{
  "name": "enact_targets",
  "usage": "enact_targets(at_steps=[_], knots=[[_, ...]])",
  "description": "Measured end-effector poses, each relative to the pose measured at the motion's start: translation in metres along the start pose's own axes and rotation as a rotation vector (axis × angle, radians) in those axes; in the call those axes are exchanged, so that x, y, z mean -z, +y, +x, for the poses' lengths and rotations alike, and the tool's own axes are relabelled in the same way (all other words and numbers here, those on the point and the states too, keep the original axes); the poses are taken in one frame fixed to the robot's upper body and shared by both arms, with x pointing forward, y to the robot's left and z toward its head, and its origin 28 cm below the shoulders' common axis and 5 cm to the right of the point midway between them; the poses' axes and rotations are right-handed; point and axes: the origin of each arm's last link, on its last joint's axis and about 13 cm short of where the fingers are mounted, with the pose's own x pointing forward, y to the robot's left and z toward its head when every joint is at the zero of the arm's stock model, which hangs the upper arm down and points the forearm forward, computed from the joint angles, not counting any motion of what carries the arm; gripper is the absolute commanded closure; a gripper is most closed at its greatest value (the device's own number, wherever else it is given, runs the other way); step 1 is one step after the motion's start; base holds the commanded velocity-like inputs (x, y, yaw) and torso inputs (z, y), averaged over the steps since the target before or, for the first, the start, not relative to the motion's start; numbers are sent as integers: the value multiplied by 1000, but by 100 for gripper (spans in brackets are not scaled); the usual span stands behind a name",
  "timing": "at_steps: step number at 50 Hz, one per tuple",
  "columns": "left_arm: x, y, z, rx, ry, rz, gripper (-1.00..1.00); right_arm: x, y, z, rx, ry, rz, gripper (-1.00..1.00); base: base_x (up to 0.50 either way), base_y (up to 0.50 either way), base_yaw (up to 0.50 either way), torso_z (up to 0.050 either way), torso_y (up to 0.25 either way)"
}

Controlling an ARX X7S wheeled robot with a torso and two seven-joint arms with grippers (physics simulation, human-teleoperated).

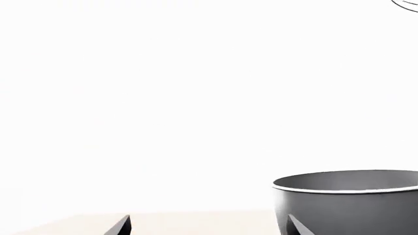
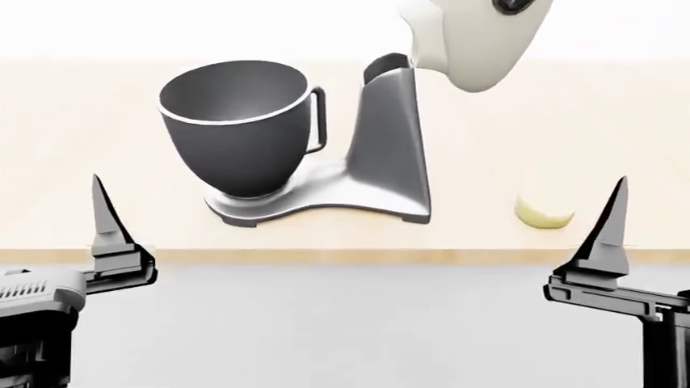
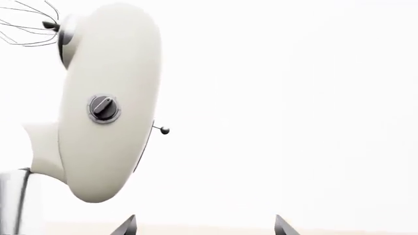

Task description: Place the cheese in the stand mixer bowl.

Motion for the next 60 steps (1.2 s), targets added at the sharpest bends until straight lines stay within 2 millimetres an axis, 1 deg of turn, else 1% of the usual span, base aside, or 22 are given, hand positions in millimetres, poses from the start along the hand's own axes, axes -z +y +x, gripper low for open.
enact_targets(at_steps=[9,28,33,39,51,60], knots=[[0,0,0,-1,-1,-1,-100,0,0,0,-7,1,-4,-100,478,-69,0,0,0],[1,1,-1,-7,2,-1,-100,7,3,3,-11,59,-29,-100,0,0,0,0,0],[1,2,-1,-9,3,-1,-100,12,4,10,-35,144,-26,-100,0,0,0,0,0],[1,2,-1,-13,4,0,-100,18,5,23,-105,279,-6,-100,0,0,0,0,0],[3,3,0,-17,8,4,-100,41,5,51,-209,569,55,-100,0,0,0,0,0],[4,3,0,-19,13,7,-100,52,1,67,-224,695,65,-100,0,0,0,0,0]])
